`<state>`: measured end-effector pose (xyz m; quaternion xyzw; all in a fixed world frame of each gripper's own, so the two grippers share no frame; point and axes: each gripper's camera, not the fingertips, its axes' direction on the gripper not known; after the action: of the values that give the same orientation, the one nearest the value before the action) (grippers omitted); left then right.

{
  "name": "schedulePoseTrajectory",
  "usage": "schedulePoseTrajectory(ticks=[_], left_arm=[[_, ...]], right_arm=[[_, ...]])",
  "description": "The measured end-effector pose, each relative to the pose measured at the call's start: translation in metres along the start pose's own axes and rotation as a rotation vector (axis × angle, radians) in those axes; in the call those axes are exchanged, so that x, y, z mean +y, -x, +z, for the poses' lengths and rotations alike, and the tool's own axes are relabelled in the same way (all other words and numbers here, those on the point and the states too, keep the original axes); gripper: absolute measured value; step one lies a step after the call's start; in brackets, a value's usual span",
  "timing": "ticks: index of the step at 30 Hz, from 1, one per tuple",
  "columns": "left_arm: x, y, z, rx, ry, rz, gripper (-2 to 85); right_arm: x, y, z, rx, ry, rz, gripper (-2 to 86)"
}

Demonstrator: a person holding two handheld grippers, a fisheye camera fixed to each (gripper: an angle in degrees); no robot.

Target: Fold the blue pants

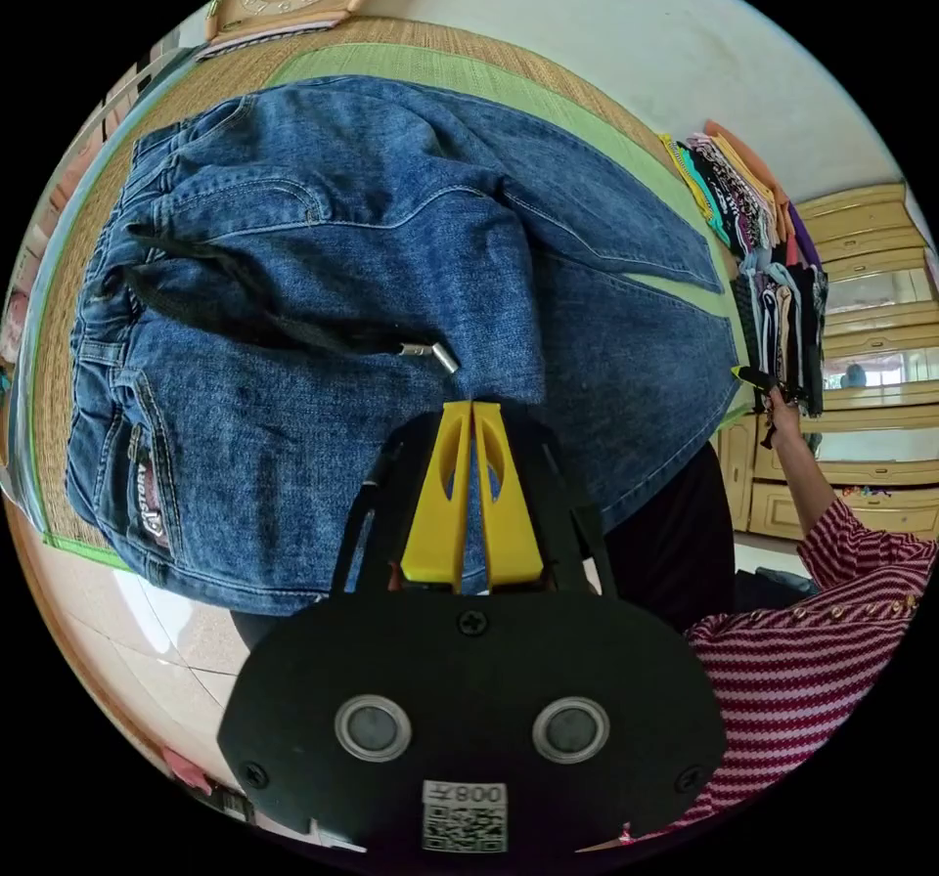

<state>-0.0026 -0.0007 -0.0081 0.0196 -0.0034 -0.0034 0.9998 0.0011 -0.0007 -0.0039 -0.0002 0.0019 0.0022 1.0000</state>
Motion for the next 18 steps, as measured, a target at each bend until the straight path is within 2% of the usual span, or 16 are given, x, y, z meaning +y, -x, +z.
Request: schedulePoseTrajectory(ticks=[2, 6, 11, 14, 17, 18], left_arm=[[-0.004, 0.005, -0.014, -0.021, -0.062, -0.007, 0.0], [-0.028, 0.026, -0.032, -0.066, -0.127, -0.037, 0.0], [-0.068, 0.055, -0.031, -0.158, -0.133, -0.1, 0.0], [-0.084, 0.07, -0.022, -0.252, -0.079, -0.129, 0.0], [-0.092, 0.083, -0.018, -0.22, -0.06, -0.127, 0.0], [-0.096, 0.086, -0.018, -0.223, -0.052, -0.106, 0.0]], right_arm=[[-0.001, 0.003, -0.024, 0.044, -0.049, 0.0, 0.0], [-0.021, 0.026, -0.064, -0.072, -0.159, -0.052, 0.0], [-0.093, 0.124, -0.087, -0.156, -0.194, -0.237, 0.0], [-0.131, 0.17, -0.078, -0.118, -0.146, -0.305, 0.1], [-0.155, 0.193, -0.053, 0.024, -0.038, -0.361, 0.1], [-0.156, 0.192, -0.057, 0.012, -0.068, -0.372, 0.1]])
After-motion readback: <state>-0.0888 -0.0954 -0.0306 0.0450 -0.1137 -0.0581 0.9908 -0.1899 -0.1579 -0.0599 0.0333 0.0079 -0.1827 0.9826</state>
